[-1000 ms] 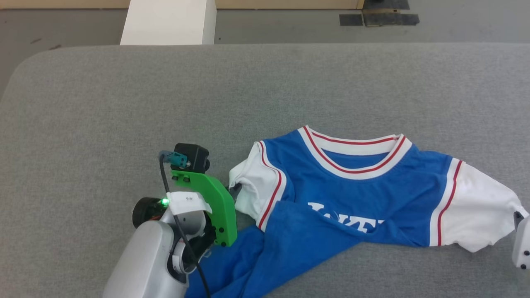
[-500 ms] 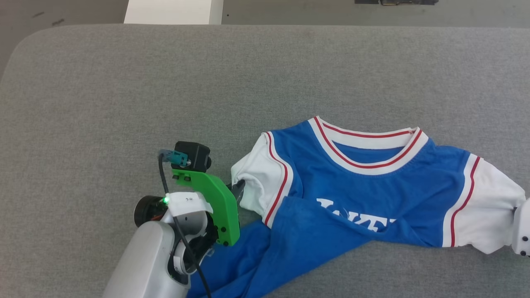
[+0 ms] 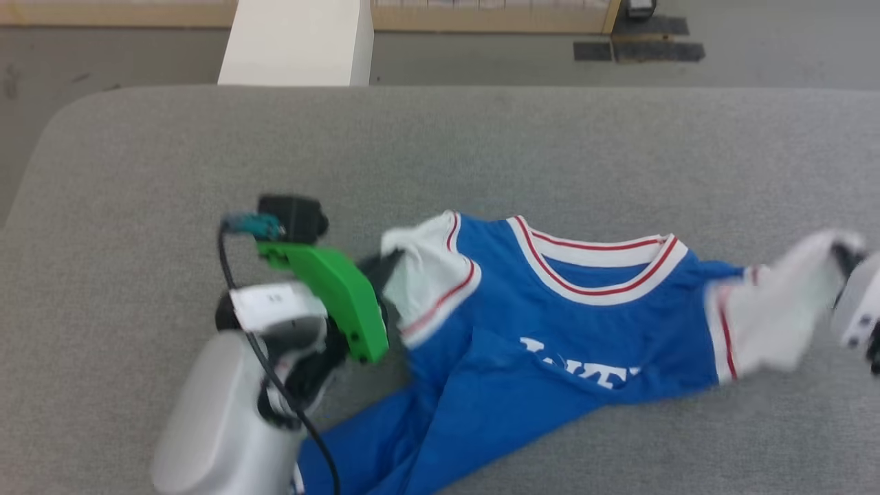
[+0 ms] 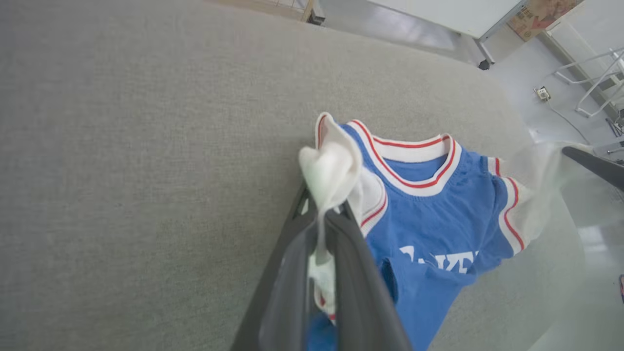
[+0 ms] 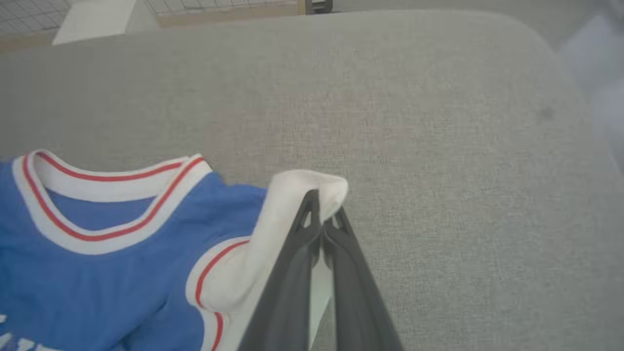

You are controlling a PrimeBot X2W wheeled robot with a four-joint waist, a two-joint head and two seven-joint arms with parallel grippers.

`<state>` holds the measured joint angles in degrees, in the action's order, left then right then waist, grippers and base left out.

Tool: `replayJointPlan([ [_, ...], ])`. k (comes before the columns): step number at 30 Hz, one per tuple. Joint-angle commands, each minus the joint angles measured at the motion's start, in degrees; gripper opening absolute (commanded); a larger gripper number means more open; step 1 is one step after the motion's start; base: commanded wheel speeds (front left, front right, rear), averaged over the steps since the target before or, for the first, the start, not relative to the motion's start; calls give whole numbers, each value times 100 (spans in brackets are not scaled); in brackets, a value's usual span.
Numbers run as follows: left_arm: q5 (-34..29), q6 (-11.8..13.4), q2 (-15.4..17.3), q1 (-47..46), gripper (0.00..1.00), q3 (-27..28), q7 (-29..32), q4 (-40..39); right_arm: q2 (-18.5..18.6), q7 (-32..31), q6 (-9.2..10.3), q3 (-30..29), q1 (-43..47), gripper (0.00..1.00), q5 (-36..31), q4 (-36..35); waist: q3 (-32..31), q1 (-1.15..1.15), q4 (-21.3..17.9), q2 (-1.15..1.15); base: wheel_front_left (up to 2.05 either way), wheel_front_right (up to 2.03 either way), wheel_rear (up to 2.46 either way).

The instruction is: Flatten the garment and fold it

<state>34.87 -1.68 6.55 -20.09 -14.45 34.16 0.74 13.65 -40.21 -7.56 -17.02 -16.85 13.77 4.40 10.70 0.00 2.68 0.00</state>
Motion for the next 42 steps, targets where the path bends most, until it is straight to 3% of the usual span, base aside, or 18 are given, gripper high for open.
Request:
replayJointPlan([
  [1, 10, -61, 48, -298, 0, 82, -52, -9, -29, 27, 8, -28, -315, 0, 200, -117, -285, 0, -54, 0, 0, 0, 0],
  [8, 180, -180, 173, -1620, 0, 514, -253, 332, -19, -113, 8, -75, -1579, 0, 750, -334, -637, 0, -61, 0, 0, 0, 0],
  [13, 86, -162, 325, -2576, 0, 712, -389, 757, 79, -83, 8, -16, -2524, 0, 720, -163, -647, 0, -64, 0, 0, 0, 0],
  [19, -3, -59, 477, -3711, 0, 996, -691, 1461, 123, 244, 8, 174, -3688, 0, 412, 366, -445, 0, -105, 0, 0, 0, 0],
  [28, -601, 194, 826, -5392, 0, 1099, -1506, 2467, -258, 984, 8, 89, -5745, 0, -336, 1424, 355, 0, -234, 0, 0, 0, 0],
  [36, -880, 246, 900, -6495, 0, 1080, -2302, 3026, -505, 1877, 8, -63, -7061, 0, -1108, 2199, 1025, 0, -302, 0, 0, 0, 0],
  [42, -764, 26, 941, -6767, 0, 1182, -2816, 3521, -548, 2184, 8, -209, -7434, 0, -1172, 2603, 1258, 0, -224, 0, 0, 0, 0],
])
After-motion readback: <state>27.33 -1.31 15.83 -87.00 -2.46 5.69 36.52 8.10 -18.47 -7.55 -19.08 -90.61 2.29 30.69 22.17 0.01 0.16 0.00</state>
